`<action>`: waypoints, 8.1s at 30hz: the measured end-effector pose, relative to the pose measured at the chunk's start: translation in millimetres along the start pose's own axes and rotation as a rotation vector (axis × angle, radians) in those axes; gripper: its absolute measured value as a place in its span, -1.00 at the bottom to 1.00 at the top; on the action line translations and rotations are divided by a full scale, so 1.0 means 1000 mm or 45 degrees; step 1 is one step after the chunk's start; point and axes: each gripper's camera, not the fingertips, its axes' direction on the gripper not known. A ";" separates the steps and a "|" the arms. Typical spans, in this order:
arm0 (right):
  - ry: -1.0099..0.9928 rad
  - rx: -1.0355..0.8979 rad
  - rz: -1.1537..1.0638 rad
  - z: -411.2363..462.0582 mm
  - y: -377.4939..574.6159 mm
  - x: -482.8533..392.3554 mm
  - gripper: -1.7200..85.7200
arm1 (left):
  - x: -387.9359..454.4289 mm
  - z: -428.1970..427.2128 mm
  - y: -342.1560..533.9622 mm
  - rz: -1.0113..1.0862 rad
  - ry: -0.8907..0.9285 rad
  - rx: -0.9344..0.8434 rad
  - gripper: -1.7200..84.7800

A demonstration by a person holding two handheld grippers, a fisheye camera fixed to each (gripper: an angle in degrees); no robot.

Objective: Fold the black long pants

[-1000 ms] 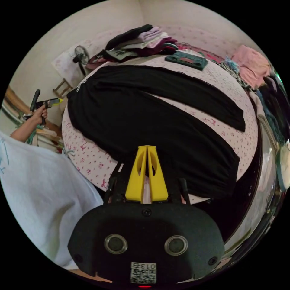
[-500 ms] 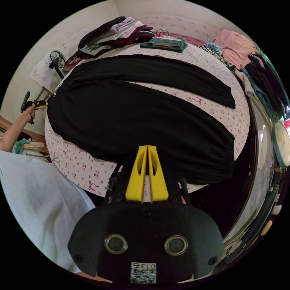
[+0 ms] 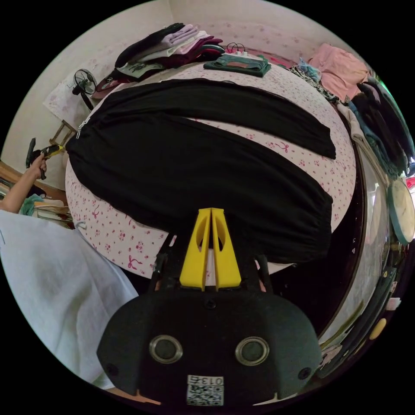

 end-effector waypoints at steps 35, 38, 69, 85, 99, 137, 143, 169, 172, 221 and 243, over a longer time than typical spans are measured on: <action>0.331 -0.014 0.063 -0.008 0.033 0.022 -0.96 | 0.321 0.169 0.297 1.476 0.078 -0.319 -0.97; 0.309 0.059 0.139 -0.025 0.033 0.047 -0.96 | 0.327 0.169 0.290 1.466 0.111 -0.233 -0.97; 0.183 0.167 -0.012 -0.031 -0.150 0.206 -0.93 | 0.360 0.306 0.007 1.120 -0.274 -0.095 -0.87; 0.199 -0.106 -0.337 -0.001 -0.278 0.294 -0.71 | 0.395 0.421 -0.109 1.560 -0.542 -0.514 -0.77; 0.028 -0.218 -0.229 0.007 -0.288 0.312 -0.88 | 0.398 0.394 -0.102 1.562 -0.533 -0.471 -0.95; 0.490 0.111 0.086 -0.043 0.083 0.108 -0.95 | 0.176 0.124 0.156 1.122 -0.318 -0.120 -0.95; 0.425 0.013 0.104 -0.012 0.110 0.103 -0.95 | 0.159 0.131 0.161 1.136 -0.308 -0.233 -0.95; 0.387 0.152 0.394 -0.036 0.183 0.133 -0.87 | 0.122 0.060 0.184 0.871 -0.046 -0.138 -0.95; 0.322 0.238 0.474 -0.038 0.168 0.148 -0.82 | 0.175 0.077 0.191 0.986 0.091 -0.161 -0.96; -0.012 0.048 -0.477 0.019 -0.062 0.098 -0.80 | 0.395 0.273 0.278 1.613 -0.001 -0.021 -0.77; 0.288 0.180 -0.297 0.016 -0.057 0.091 -0.84 | 0.392 0.371 0.304 1.661 -0.145 -0.081 -0.95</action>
